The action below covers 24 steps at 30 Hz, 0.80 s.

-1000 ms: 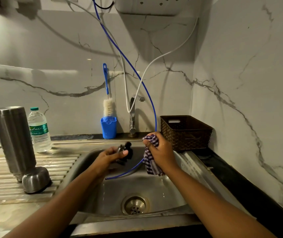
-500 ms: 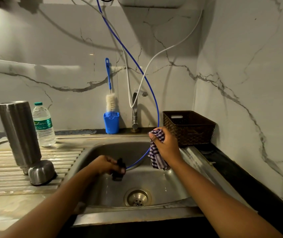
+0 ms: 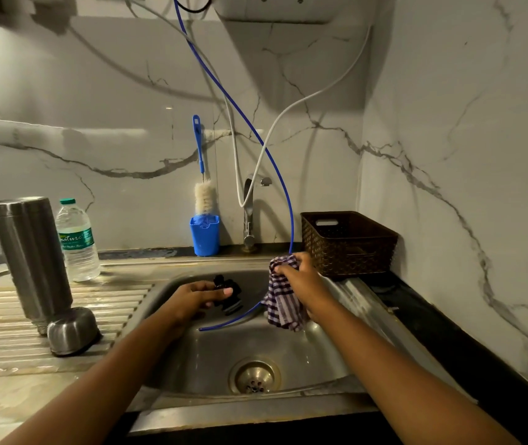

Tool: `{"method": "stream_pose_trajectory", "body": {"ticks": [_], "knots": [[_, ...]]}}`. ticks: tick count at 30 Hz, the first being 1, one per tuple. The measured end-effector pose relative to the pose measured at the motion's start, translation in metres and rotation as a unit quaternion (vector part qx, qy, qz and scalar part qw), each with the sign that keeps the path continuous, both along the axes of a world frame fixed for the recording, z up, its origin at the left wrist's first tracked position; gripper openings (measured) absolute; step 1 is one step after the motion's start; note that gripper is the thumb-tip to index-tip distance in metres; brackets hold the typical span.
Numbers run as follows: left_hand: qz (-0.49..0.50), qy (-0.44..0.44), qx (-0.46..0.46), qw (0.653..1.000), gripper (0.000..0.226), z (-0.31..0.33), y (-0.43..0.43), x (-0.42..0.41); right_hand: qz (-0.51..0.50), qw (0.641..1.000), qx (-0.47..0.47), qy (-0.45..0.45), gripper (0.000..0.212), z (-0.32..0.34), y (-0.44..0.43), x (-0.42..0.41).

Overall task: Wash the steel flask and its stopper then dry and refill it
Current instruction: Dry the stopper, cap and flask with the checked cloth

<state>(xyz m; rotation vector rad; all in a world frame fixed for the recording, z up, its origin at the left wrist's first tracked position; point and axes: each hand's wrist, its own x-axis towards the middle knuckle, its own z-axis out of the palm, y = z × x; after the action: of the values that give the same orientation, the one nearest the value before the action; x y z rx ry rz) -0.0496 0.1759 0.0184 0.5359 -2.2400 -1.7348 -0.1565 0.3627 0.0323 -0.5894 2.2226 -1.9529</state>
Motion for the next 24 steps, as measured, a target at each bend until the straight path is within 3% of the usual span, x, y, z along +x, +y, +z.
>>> {"method": "stream_pose_trajectory", "body": {"ticks": [2,5,10,15,18,21,24], "knots": [[-0.01,0.022,0.037,0.999,0.022,0.003,0.004,0.0,0.026,0.996,-0.032,-0.081,0.025,-0.001,-0.001,0.0],[-0.018,0.05,0.088,0.995,0.022,0.008,0.006,0.001,0.063,0.992,-0.039,-0.098,0.01,0.0,0.0,-0.001],[-0.029,0.073,0.166,0.983,0.024,0.008,0.003,-0.001,0.086,0.979,-0.101,-0.153,0.01,-0.003,0.003,-0.003],[-0.068,0.092,0.162,0.98,0.02,0.013,0.011,0.002,0.101,0.945,-0.201,-0.239,0.024,-0.006,-0.003,0.003],[-0.089,0.085,0.12,0.985,0.038,0.012,0.02,0.005,0.129,0.964,-0.158,-0.172,0.036,-0.012,-0.022,0.019],[-0.08,0.11,0.067,0.988,0.044,0.013,0.027,0.006,0.05,0.997,-0.054,0.003,0.038,-0.015,-0.033,0.032],[-0.04,0.151,-0.192,0.969,0.045,0.014,0.037,0.009,-0.016,0.992,-0.014,0.124,0.036,-0.007,-0.026,0.033]]}}
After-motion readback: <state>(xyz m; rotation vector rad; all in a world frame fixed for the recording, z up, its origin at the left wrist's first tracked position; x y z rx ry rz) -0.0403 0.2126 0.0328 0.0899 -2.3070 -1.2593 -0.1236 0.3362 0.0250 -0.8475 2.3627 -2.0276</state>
